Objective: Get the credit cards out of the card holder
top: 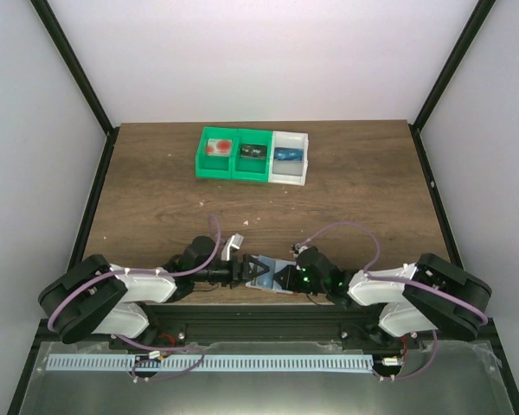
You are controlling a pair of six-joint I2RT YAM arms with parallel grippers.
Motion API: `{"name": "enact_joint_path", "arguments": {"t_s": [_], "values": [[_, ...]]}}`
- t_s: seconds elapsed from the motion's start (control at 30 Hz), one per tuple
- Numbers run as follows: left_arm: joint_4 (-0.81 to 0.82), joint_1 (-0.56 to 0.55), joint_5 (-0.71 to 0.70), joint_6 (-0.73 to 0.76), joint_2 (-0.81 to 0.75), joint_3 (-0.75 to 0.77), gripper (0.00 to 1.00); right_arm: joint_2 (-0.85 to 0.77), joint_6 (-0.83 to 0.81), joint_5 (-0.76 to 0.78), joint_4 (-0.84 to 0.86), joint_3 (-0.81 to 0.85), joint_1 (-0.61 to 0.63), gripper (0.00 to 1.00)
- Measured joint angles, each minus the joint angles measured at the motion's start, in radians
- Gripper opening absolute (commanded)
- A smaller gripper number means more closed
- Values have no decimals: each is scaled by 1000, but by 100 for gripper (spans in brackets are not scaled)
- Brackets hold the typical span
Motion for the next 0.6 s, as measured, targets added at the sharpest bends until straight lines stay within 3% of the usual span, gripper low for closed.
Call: {"name": "enact_joint_path", "arguments": {"t_s": [0.6], "values": [[175, -78, 0, -79, 82, 56, 92, -25, 23, 8, 92, -69, 0, 7]]}}
